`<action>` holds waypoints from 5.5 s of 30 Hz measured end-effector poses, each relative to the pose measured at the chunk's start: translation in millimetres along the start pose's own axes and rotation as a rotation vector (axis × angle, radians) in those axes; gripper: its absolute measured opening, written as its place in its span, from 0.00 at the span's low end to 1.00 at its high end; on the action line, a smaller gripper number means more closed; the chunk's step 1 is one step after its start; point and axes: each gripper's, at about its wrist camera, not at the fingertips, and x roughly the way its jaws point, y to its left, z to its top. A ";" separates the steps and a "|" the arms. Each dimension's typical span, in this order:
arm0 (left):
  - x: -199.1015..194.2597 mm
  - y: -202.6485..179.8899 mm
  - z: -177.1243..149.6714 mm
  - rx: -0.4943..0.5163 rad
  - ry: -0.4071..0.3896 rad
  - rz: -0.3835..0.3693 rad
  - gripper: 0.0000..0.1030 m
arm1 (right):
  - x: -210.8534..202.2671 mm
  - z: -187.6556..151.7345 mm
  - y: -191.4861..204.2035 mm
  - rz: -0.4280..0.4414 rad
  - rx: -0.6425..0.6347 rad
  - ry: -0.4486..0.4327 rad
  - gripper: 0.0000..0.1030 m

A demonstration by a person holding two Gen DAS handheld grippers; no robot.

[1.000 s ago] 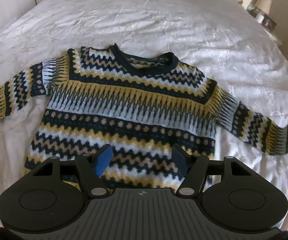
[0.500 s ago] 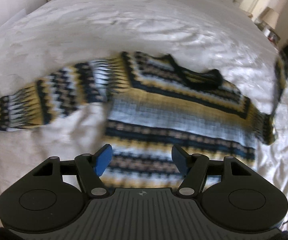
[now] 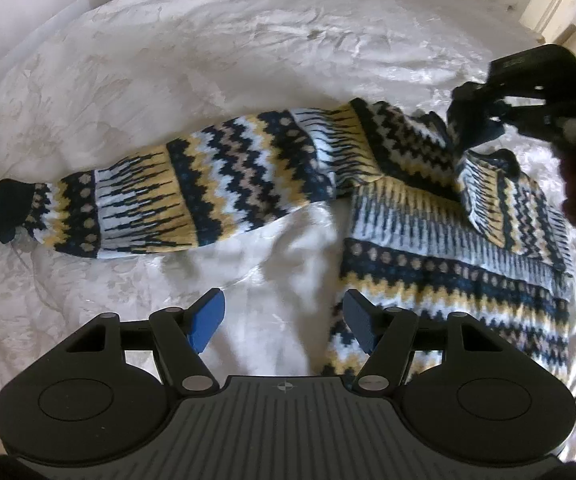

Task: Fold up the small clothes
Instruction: 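Carry the held sleeve across the sweater body with the right gripper and release, then grasp the other black sleeve cuff with the left gripper and lift it, then lay the held sleeve across the sweater body with the left gripper and release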

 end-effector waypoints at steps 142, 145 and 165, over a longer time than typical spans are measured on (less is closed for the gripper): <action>142.2 -103.1 117.4 0.234 -0.101 0.018 0.81 | -91.1 -41.7 -200.1 -0.180 0.070 -0.019 0.99; 169.2 -99.7 116.6 0.237 -0.044 0.039 0.82 | -78.8 -33.5 -211.7 -0.189 0.071 -0.003 0.99; 150.3 -85.3 110.3 0.198 -0.106 0.000 0.94 | -56.8 -11.8 -212.9 -0.214 0.034 0.049 0.18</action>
